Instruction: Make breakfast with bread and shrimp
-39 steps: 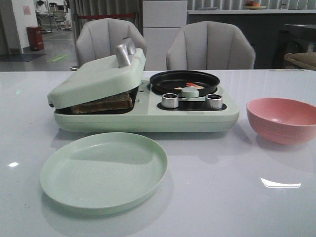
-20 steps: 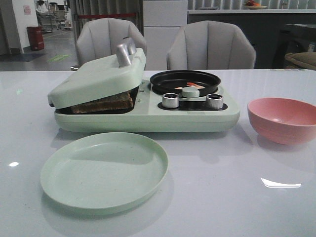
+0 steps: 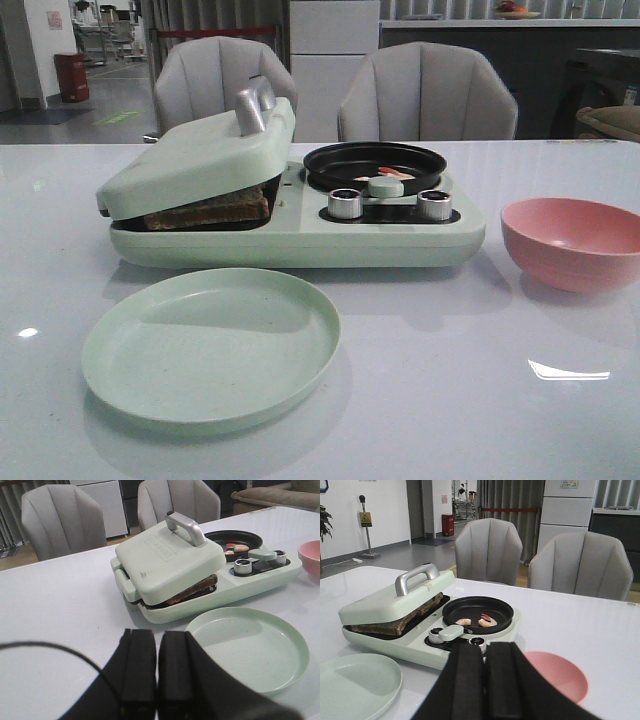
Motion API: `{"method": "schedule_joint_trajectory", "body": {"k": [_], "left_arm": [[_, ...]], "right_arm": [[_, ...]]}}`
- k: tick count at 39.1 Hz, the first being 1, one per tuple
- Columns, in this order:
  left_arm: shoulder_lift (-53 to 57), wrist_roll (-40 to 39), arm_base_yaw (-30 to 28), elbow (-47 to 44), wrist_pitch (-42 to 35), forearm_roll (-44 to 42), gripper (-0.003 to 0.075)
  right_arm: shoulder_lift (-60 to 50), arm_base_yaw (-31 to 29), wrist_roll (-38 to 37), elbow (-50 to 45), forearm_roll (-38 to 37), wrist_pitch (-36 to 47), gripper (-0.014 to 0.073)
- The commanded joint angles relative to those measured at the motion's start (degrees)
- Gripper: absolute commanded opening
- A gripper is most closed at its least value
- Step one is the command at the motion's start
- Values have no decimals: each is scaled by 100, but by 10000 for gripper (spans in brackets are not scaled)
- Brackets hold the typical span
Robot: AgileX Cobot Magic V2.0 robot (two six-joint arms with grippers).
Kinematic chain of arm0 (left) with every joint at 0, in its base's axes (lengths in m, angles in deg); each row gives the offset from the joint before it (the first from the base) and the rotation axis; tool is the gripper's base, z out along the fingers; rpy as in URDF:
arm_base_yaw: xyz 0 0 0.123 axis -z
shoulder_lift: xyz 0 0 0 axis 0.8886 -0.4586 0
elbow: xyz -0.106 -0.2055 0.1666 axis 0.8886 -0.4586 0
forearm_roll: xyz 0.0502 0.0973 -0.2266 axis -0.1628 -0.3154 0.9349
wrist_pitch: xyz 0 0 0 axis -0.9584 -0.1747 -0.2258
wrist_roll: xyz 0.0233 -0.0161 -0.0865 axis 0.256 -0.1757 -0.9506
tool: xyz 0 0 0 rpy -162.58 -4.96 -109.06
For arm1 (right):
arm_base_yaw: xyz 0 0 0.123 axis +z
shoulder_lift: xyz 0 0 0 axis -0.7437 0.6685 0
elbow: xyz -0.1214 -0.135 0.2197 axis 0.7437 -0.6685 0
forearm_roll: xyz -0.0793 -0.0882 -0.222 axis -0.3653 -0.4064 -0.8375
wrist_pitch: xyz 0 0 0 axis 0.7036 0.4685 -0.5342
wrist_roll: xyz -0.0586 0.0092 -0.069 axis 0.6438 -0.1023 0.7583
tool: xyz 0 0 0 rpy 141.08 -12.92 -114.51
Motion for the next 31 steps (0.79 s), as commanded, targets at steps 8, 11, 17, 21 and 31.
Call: {"method": "schedule_joint_trajectory", "body": {"k": [8,11,17,21,31], "left_arm": [[50,-61,31,155,-422,61,114],[50,-61,31,78,-671,61,114],[50,-855,-103,-237,-1447,-405,114],[64,-1552,-395,-494,-1761,-881,114],[90,-1552,-1007,-1043,-2043,-894,114]], "right_arm": [[64,-4,52,162,-7,497,128],[64,-4,52,162,-7,497,128],[64,-4,52,162,-7,497,128],[64,-4,52,162,-7,497,128],[64,-4,52,162,-7,497,128]]}}
